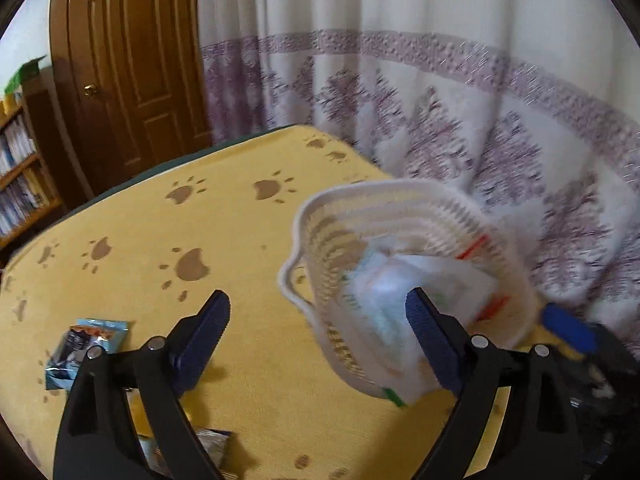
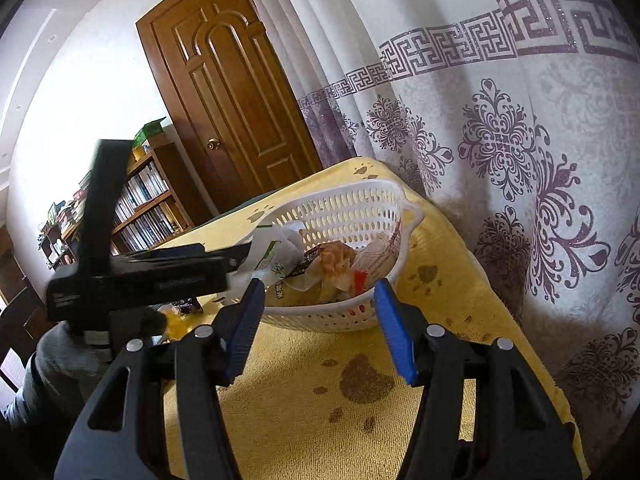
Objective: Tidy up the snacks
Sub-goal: 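Move both tools back toward the remaining snacks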
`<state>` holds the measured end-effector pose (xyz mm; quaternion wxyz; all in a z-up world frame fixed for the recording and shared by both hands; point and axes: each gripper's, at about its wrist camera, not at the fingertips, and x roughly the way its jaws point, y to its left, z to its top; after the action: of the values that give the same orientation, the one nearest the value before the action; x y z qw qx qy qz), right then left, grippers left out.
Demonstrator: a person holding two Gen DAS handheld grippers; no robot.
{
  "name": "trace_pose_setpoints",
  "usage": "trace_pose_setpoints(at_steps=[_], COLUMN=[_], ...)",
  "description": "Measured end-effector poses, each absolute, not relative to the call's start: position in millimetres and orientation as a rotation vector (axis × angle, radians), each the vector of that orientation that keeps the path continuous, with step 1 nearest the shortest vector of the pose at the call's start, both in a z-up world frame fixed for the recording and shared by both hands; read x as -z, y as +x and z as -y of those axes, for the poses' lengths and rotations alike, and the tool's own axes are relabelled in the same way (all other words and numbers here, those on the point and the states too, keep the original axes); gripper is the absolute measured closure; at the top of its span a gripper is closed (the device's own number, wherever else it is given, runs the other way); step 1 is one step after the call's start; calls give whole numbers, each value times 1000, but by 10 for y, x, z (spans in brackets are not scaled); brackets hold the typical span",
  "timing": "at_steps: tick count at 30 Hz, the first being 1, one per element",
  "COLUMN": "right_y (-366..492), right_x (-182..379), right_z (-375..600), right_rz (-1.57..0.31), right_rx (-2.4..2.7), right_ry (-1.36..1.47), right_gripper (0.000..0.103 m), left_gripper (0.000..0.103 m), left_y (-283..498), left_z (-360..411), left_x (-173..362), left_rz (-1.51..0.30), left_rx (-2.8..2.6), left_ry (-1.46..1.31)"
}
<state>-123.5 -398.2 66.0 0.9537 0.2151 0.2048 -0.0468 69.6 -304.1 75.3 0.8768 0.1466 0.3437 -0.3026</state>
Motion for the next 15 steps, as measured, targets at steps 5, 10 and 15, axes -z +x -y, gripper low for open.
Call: trace_pose_setpoints(at_steps=[5, 10, 15], right_y=[-1228, -1218, -1208], right_x=[-656, -655, -652], right_z=[3978, 3982, 3970], right_rz=[-418, -420, -425], right_rx=[95, 99, 104], right_ry=[438, 439, 431], right_gripper=[44, 44, 44], left_gripper=[13, 13, 13], left_y=[971, 1045, 945], left_z=[3066, 2967, 2890], left_x=[-614, -567, -698], left_rz=[-766, -809, -786], left_rx=[522, 518, 547], left_ry=[313, 269, 234])
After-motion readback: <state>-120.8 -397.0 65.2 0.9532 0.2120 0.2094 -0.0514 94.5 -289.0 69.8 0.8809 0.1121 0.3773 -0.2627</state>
